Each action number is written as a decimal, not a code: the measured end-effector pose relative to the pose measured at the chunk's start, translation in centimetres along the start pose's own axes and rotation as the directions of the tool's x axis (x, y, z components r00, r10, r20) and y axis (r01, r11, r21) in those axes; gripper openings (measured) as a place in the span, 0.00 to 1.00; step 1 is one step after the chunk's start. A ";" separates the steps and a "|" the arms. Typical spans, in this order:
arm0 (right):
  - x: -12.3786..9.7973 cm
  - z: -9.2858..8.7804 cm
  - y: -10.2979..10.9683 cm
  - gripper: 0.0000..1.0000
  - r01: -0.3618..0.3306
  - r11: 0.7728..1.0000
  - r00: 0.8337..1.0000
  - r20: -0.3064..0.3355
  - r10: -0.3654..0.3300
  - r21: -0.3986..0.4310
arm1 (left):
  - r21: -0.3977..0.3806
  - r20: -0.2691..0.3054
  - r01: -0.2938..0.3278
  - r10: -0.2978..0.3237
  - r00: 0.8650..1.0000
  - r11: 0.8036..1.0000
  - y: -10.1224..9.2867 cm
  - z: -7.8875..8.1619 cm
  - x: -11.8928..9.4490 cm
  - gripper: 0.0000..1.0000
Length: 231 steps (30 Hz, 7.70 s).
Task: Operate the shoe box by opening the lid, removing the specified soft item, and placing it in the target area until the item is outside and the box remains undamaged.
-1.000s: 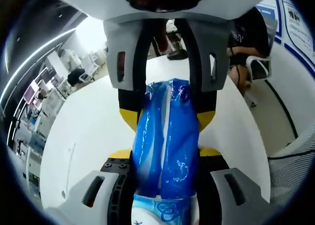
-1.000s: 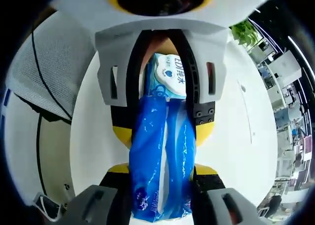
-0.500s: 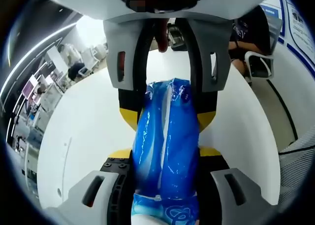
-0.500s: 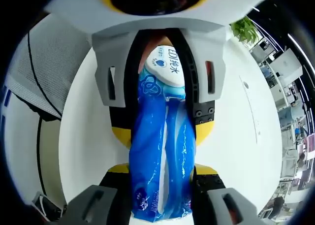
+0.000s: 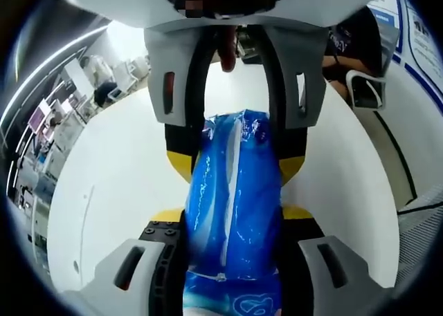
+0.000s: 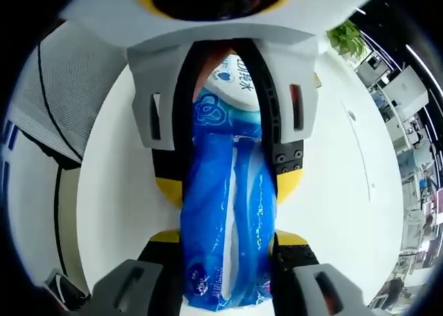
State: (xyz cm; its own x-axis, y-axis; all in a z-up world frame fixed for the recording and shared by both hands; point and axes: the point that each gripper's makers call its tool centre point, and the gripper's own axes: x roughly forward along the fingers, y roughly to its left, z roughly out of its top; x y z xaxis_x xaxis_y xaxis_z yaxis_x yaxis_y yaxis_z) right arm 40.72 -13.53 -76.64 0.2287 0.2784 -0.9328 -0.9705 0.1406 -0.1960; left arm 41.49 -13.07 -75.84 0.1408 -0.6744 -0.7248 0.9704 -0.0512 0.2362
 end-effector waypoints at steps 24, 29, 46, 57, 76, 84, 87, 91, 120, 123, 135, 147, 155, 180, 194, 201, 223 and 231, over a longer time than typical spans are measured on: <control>0.4 -0.1 0.5 0.52 -0.010 1.000 1.000 -0.011 0.010 0.013 | 0.003 0.002 0.014 -0.014 1.000 1.000 -0.4 -0.5 -0.4 0.56; 0.3 -0.2 0.4 0.52 -0.008 1.000 1.000 -0.016 0.008 0.003 | 0.015 -0.003 0.014 -0.014 1.000 1.000 -0.4 -0.7 -0.7 0.56; -1.7 0.2 0.4 0.54 0.033 0.999 0.999 -0.017 -0.033 0.043 | 0.035 0.028 -0.001 0.000 1.000 0.999 0.1 -1.4 -4.3 0.60; -3.8 1.1 0.4 0.54 0.111 0.951 0.987 0.081 -0.139 0.288 | 0.047 0.067 -0.034 0.031 0.997 0.998 1.1 -2.3 -8.8 0.60; -7.4 3.8 0.8 0.52 0.180 0.755 0.897 0.211 -0.389 0.631 | -0.080 0.096 -0.083 0.091 0.991 0.993 1.6 -5.9 -15.9 0.60; -7.7 5.1 1.7 0.52 0.157 0.700 0.880 0.223 -0.419 0.696 | -0.209 0.131 -0.114 0.144 0.981 0.971 2.5 -7.4 -18.7 0.61; -7.5 5.7 2.3 0.52 0.149 0.693 0.878 0.228 -0.421 0.706 | -0.245 0.127 -0.115 0.150 0.981 0.963 2.6 -8.7 -19.6 0.61; -7.4 6.5 2.8 0.52 0.144 0.682 0.871 0.235 -0.431 0.717 | -0.312 0.137 -0.133 0.183 0.974 0.941 3.2 -9.6 -21.0 0.61; -8.8 13.6 3.8 0.52 0.103 0.633 0.813 0.302 -0.498 0.767 | -0.447 0.139 -0.219 0.309 0.941 0.867 1.5 -13.8 -29.1 0.60; -8.9 15.0 3.7 0.52 0.101 0.642 0.806 0.316 -0.501 0.760 | -0.475 0.146 -0.225 0.329 0.933 0.851 1.6 -13.9 -29.7 0.60; -8.2 18.5 4.2 0.52 0.072 0.671 0.799 0.359 -0.482 0.738 | -0.520 0.141 -0.266 0.389 0.910 0.812 1.7 -15.4 -32.4 0.60; -7.4 20.8 5.3 0.52 0.040 0.704 0.791 0.408 -0.456 0.709 | -0.585 0.081 -0.327 0.455 0.887 0.742 0.5 -17.5 -34.7 0.60; -7.4 21.4 6.0 0.51 0.020 0.732 0.790 0.437 -0.429 0.681 | -0.635 0.037 -0.360 0.493 0.869 0.683 -1.2 -18.5 -35.1 0.59; -0.6 30.2 4.1 0.50 0.020 0.953 0.931 0.343 -0.127 0.301 | -0.697 0.014 -0.374 0.533 0.846 0.612 -1.9 -21.8 -38.5 0.62; 3.8 31.0 6.3 0.56 -0.123 0.988 0.969 0.227 0.100 0.091 | -0.704 0.030 -0.358 0.529 0.848 0.614 -2.1 -22.0 -39.2 0.68; 5.1 31.6 6.1 0.53 -0.139 0.987 0.971 0.209 0.120 0.079 | -0.698 0.010 -0.346 0.492 0.871 0.626 -3.2 -22.5 -38.7 0.75; 5.8 32.0 6.6 0.54 -0.149 0.989 0.974 0.167 0.151 -0.020 | -0.717 -0.011 -0.370 0.522 0.853 0.590 -2.8 -23.7 -40.0 0.73; 7.8 32.2 7.7 0.37 -0.150 0.984 0.984 0.081 0.159 -0.099 | -0.723 -0.015 -0.375 0.531 0.848 0.580 -2.5 -23.9 -40.3 0.73</control>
State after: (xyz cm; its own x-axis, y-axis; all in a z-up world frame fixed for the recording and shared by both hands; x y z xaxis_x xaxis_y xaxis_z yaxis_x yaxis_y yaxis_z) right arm 37.49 20.28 -75.73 0.0773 0.3736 -0.9244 -0.9966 0.0022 -0.0824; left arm 38.09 31.90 -62.69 0.6370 -0.5880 -0.4984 0.6516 0.7562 -0.0593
